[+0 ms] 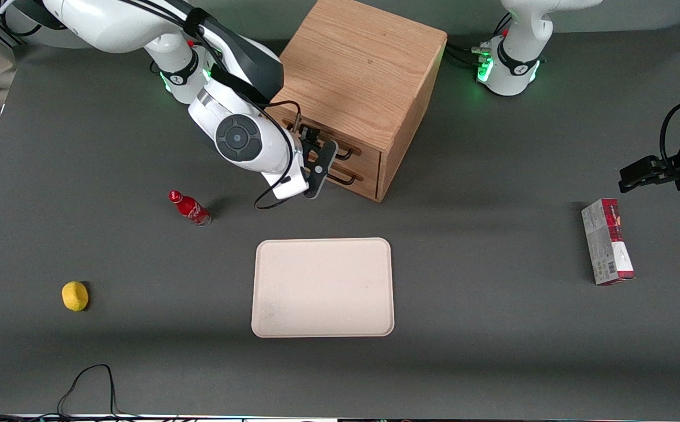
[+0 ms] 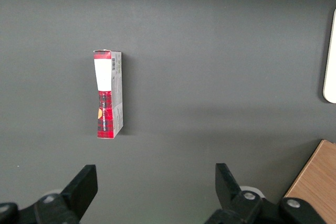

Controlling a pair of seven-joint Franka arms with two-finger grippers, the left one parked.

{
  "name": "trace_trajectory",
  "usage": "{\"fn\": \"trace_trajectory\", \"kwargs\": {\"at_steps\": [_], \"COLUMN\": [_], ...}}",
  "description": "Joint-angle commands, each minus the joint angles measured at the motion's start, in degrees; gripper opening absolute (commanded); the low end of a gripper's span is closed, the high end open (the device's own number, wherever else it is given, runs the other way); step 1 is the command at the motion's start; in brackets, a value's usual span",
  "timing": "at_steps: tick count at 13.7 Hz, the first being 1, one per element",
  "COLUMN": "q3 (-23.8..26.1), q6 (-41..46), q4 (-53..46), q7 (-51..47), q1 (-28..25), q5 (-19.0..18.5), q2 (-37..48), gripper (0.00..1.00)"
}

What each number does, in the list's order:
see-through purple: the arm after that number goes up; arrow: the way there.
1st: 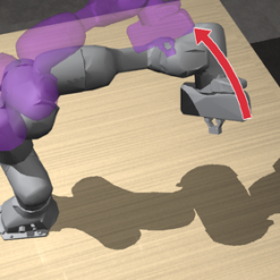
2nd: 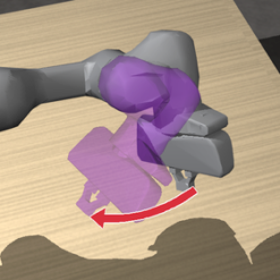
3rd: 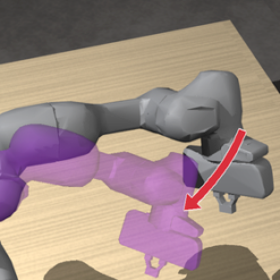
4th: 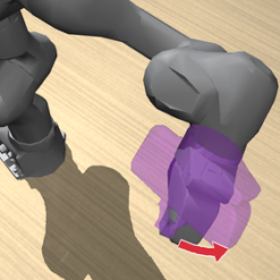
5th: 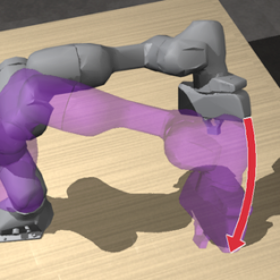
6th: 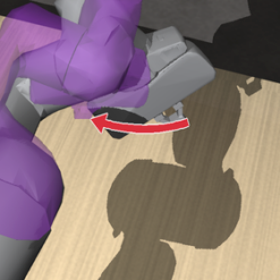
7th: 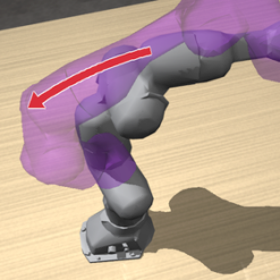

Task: Open upper drawer
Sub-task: 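Pull the upper drawer outward by its handle with the right gripper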

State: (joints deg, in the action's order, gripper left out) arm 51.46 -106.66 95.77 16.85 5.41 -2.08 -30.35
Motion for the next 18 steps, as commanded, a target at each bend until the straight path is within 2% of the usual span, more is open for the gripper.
{"fn": "trace_trajectory", "kwargs": {"at_steps": [1, 5, 13, 16, 18], "q3": [0.0, -1.6, -8.2, -9.2, -9.8], "q6": [-1.5, -1.6, -1.2, -1.1, -1.2], "q4": [-0.5, -3.7, -12.0, -15.0, -15.6], "q7": [1.0, 1.1, 5.6, 5.5, 5.1], "q1": [-0.1, 0.2, 0.2, 0.2, 0.2], "q5": [-3.7, -7.3, -7.5, -12.0, -12.7], "q2": [-1.7, -3.1, -6.0, -8.2, -8.7], "gripper": [1.00, 1.00, 1.00, 1.00, 1.00]}}
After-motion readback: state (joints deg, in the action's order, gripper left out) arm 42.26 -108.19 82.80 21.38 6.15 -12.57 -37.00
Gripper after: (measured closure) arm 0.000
